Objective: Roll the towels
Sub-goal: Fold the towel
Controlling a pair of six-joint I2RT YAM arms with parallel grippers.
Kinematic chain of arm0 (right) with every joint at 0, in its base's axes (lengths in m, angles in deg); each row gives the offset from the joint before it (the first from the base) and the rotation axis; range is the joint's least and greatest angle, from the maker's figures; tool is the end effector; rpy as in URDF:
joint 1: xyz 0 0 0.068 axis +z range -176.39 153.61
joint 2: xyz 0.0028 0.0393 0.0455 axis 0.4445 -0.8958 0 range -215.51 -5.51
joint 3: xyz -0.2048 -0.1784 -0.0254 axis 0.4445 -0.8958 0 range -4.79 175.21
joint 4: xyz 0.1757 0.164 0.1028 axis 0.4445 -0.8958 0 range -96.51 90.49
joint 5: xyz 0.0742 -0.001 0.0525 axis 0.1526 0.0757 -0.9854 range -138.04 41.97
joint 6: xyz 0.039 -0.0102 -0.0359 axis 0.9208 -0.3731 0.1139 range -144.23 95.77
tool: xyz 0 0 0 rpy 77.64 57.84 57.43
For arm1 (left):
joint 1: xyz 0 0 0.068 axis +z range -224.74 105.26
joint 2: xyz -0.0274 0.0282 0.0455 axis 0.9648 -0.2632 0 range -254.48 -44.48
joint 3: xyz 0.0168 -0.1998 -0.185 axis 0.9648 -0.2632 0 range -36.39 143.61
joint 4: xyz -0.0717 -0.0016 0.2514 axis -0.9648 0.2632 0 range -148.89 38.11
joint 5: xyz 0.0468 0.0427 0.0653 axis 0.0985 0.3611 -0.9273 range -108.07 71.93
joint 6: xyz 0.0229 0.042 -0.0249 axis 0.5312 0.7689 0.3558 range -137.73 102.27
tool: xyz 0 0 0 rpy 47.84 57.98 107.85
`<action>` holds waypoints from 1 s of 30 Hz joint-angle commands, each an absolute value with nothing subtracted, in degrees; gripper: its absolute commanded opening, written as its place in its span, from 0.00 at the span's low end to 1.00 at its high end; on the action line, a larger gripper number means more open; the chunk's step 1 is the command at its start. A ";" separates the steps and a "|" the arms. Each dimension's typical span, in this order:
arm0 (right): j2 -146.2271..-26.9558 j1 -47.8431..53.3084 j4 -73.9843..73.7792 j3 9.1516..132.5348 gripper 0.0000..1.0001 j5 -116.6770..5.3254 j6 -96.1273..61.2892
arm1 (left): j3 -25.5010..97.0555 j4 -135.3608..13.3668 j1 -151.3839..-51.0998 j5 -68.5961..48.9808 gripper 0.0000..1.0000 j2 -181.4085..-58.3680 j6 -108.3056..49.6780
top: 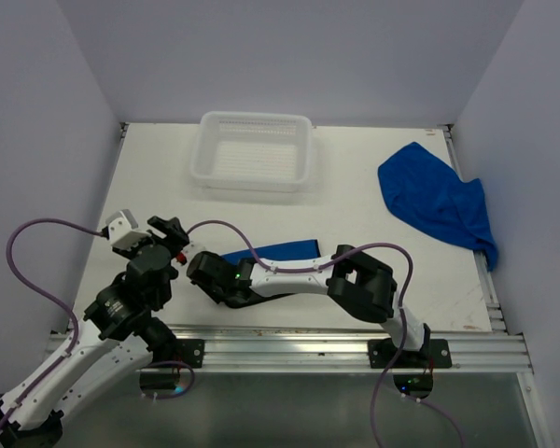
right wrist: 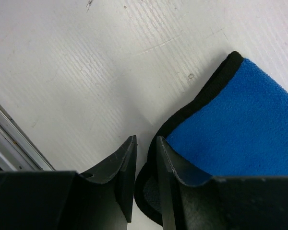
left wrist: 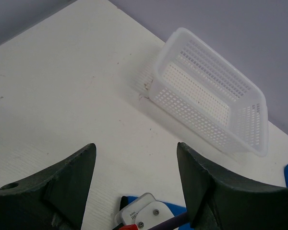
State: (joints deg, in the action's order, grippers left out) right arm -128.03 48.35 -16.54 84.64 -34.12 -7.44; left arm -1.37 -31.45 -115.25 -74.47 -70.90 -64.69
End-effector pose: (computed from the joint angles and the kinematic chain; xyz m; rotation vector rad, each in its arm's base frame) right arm 0.1317 0.4506 0.1692 -1.0943 2.2007 0.4293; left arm 0.0994 -0.0461 0.2967 -0.7192 1.5994 -0.1752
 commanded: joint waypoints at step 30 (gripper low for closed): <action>-118.89 48.84 -11.37 79.50 0.28 -36.26 -9.73 | -1.85 -31.91 -115.08 -78.54 0.71 -70.23 -68.09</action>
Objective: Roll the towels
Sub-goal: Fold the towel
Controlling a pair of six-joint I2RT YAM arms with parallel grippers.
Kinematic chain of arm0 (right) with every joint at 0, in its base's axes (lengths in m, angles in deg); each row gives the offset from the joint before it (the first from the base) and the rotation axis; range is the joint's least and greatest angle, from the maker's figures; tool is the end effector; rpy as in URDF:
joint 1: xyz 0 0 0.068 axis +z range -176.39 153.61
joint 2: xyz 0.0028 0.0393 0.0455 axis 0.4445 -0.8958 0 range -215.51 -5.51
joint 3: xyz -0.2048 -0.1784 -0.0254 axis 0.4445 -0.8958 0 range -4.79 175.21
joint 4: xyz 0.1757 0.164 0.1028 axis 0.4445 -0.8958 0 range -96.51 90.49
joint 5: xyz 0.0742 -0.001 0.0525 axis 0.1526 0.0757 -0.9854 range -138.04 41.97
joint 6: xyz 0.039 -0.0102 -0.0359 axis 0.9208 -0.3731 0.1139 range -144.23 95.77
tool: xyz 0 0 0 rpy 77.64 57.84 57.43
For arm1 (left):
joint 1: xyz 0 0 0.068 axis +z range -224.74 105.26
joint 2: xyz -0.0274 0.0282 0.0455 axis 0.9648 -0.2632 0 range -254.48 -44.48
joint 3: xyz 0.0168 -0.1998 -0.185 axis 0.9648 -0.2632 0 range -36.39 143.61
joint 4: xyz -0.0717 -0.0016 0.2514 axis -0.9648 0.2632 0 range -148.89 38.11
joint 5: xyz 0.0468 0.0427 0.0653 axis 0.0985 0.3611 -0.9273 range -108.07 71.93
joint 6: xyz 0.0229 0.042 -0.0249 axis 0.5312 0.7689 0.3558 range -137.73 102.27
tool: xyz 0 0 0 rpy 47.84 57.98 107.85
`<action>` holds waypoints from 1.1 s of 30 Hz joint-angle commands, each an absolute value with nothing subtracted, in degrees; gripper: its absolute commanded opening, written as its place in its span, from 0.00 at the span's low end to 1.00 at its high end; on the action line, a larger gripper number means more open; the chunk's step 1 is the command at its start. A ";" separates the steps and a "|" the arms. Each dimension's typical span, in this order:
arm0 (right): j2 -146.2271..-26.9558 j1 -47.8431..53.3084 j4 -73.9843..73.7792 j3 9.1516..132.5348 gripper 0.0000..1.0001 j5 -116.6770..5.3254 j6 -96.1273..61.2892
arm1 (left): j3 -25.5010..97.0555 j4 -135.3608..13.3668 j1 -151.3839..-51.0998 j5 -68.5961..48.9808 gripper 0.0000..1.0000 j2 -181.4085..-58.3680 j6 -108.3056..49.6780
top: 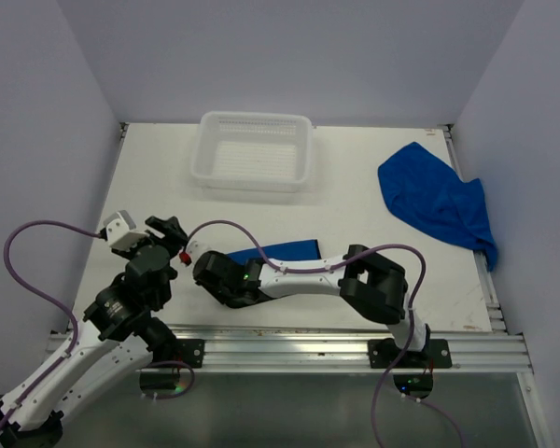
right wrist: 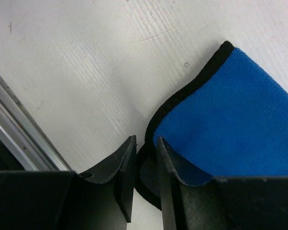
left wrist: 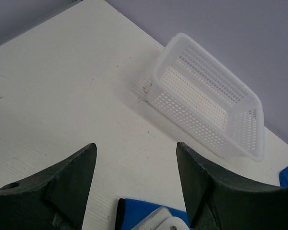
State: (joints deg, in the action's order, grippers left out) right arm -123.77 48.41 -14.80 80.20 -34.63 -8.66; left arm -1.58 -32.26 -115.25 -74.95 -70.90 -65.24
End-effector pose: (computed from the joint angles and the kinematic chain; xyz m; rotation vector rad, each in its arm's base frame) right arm 0.1270 0.4365 0.1803 -1.1094 2.1708 0.4519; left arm 0.0999 -0.0462 0.2968 -0.7351 1.5839 -0.1836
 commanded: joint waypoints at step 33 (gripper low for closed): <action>-130.93 48.84 -17.52 86.18 0.23 -29.84 -12.28 | -1.24 -30.42 -115.17 -78.98 0.70 -71.29 -69.24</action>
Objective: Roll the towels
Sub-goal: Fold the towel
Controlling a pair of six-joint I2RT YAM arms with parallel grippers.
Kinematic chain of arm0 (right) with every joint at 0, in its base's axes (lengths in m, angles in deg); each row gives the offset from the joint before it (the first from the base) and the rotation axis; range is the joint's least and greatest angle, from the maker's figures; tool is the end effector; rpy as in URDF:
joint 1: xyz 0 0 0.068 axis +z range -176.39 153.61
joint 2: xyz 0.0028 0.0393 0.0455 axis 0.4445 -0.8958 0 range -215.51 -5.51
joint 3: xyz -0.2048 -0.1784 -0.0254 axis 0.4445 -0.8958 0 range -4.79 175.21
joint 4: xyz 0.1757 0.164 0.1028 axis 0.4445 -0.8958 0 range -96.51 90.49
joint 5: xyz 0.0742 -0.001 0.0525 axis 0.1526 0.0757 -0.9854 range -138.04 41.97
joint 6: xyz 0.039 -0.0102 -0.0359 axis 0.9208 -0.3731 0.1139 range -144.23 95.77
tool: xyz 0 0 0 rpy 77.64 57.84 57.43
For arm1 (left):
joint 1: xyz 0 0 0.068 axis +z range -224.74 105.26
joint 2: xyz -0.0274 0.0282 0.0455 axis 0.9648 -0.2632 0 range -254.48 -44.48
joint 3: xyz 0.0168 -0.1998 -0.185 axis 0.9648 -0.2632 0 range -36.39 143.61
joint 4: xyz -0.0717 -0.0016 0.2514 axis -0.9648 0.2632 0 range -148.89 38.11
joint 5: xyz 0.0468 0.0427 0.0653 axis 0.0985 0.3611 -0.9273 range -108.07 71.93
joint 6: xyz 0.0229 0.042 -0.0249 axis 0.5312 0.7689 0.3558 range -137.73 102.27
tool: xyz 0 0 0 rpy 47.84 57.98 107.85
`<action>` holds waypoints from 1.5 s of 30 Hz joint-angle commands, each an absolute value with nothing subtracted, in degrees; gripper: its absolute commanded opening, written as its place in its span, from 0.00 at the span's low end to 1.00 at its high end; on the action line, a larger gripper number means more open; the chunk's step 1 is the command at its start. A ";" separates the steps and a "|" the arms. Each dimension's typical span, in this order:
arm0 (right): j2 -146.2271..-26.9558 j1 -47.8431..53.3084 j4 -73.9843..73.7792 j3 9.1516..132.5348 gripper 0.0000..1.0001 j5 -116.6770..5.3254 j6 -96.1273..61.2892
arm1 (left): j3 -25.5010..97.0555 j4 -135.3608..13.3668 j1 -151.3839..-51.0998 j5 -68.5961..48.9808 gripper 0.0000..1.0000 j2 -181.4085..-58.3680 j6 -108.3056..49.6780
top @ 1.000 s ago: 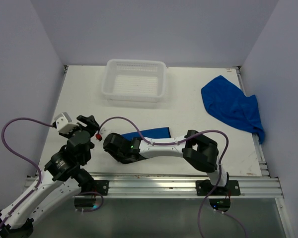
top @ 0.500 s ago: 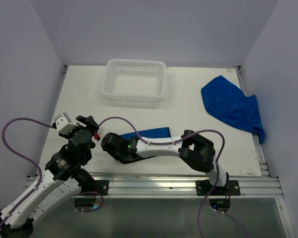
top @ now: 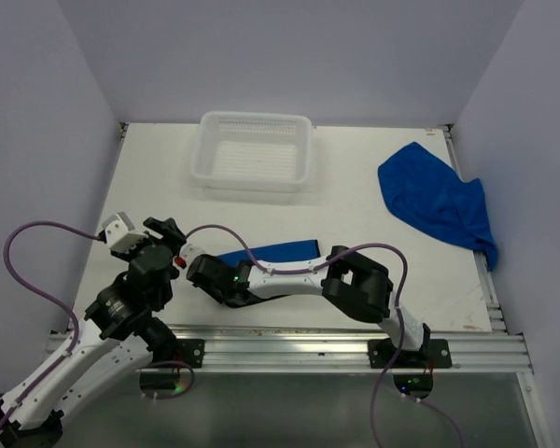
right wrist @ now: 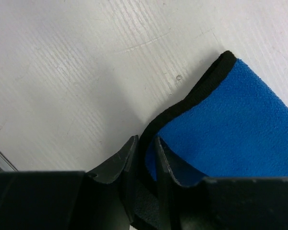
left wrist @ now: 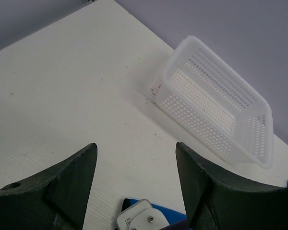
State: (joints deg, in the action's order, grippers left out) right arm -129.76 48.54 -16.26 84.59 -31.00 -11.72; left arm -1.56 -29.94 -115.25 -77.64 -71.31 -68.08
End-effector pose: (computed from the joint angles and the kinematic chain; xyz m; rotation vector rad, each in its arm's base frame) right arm 0.1323 0.4519 0.1561 -1.1561 2.1537 0.3230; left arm 0.0994 -0.0447 0.2933 -0.7807 1.5719 -0.1441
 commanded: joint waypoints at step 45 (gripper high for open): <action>-119.07 47.26 -21.65 83.80 0.00 -35.73 -11.14 | -1.24 -31.03 -115.09 -78.45 0.70 -71.55 -67.83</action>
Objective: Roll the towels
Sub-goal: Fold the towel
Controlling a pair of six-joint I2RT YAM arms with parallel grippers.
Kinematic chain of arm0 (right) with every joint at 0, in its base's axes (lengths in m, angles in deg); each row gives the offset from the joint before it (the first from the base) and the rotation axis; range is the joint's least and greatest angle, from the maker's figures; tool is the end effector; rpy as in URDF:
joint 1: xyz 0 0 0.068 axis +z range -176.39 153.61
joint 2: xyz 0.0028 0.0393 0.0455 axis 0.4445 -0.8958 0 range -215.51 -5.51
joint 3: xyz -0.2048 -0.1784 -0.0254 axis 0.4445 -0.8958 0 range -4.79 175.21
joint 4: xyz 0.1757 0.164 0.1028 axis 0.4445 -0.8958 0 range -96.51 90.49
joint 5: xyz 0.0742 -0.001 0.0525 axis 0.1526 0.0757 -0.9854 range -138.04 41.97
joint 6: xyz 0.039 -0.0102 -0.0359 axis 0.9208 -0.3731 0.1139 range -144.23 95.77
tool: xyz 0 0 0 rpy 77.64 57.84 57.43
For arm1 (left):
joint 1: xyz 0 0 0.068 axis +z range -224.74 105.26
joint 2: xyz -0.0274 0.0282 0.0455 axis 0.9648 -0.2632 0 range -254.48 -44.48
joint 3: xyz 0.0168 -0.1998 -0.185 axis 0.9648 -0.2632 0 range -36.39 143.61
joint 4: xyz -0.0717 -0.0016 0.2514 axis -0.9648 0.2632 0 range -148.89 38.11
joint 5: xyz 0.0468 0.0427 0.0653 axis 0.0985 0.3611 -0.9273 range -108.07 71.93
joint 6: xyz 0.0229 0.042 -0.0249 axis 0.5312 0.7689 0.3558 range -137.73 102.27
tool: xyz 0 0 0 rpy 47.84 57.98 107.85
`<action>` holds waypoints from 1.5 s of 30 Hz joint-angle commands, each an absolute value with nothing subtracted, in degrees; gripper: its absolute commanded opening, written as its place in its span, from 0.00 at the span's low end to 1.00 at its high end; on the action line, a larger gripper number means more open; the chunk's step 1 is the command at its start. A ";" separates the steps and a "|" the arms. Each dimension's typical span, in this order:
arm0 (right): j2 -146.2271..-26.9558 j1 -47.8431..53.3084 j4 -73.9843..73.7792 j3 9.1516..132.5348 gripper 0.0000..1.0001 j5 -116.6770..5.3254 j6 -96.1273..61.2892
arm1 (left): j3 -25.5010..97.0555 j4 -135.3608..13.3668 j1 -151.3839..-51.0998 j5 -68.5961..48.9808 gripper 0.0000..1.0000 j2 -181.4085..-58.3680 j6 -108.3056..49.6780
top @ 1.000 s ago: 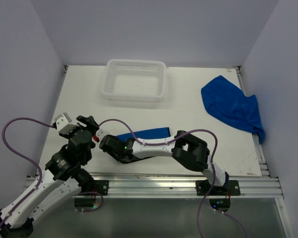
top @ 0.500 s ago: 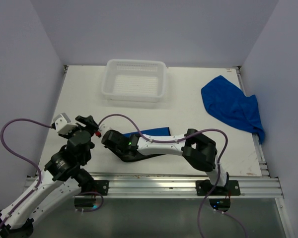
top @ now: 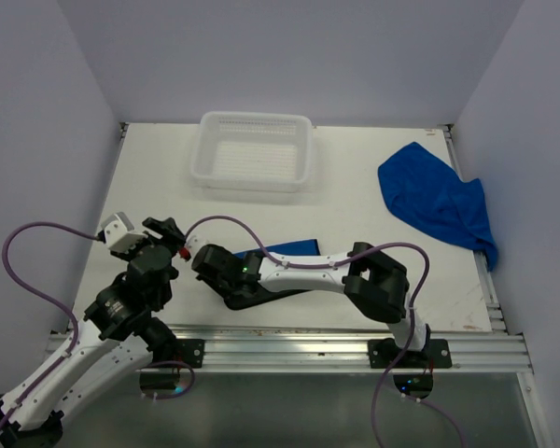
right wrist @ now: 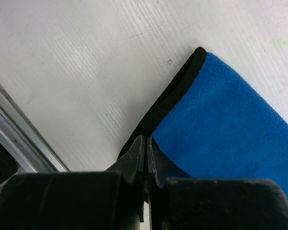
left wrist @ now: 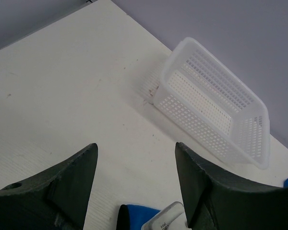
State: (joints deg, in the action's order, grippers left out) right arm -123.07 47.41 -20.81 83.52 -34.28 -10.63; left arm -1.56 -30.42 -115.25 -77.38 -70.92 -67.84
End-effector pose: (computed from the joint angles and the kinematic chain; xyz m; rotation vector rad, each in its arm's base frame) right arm 0.1347 0.4337 0.1963 -1.1399 2.1783 0.3943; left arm 0.0988 -0.0442 0.2945 -0.7808 1.5656 -0.1569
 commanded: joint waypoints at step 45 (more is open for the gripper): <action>-113.88 48.57 -28.69 73.17 0.00 -49.08 -9.91 | -0.71 -31.74 -115.08 -76.96 0.70 -73.75 -67.04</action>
State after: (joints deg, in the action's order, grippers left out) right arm -117.12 47.76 -31.41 74.04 -46.30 -11.26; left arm -1.56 -30.49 -115.25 -76.31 -73.13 -67.64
